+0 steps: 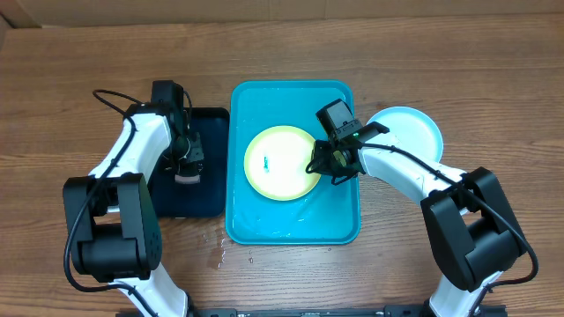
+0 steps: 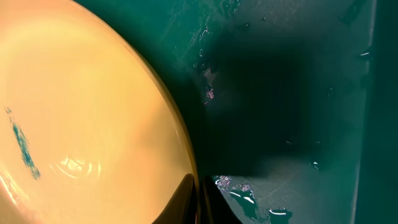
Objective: Clean dirty plates on tray and stack at the side
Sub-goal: 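Carry the sponge with the left gripper onto the yellow plate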
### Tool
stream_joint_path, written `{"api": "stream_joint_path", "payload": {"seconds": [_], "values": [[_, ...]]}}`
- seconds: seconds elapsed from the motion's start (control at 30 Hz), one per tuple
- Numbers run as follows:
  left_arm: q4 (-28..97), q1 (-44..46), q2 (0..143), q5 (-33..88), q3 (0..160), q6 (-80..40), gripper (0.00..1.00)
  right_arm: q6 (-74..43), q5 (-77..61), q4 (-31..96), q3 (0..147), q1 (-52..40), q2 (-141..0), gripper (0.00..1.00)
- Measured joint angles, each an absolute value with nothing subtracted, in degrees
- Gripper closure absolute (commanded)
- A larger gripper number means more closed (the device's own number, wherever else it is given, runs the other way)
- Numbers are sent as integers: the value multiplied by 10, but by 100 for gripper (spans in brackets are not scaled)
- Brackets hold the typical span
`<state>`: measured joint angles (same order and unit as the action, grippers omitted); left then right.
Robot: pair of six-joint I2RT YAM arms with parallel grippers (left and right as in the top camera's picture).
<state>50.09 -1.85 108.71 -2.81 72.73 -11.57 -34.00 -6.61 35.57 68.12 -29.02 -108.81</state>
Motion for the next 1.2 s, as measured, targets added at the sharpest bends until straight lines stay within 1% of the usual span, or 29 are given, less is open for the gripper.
{"api": "stream_joint_path", "payload": {"seconds": [0.17,0.37,0.57,0.73,0.87,0.9,0.97,1.07,1.2], "values": [[501,-18,1053,7,728,-114,96,-341,-69,355,681,-290,-1088,96],[468,-18,940,80,740,-101,96,-345,-90,344,681,-290,-1088,96],[452,5,858,144,752,-94,96,-389,-109,343,681,-290,-1088,96],[456,52,862,158,752,-90,96,-418,-127,341,681,-293,-1088,96],[456,109,878,162,752,-91,96,-428,-125,341,681,-309,-1088,96],[456,119,883,162,752,-93,96,-428,-120,342,681,-315,-1088,95],[459,136,897,162,752,-104,96,-430,-107,343,681,-327,-1088,89],[467,149,917,163,752,-118,96,-433,-87,346,681,-341,-1088,87],[467,150,945,163,752,-127,96,-433,-63,345,681,-349,-1088,86]]}}
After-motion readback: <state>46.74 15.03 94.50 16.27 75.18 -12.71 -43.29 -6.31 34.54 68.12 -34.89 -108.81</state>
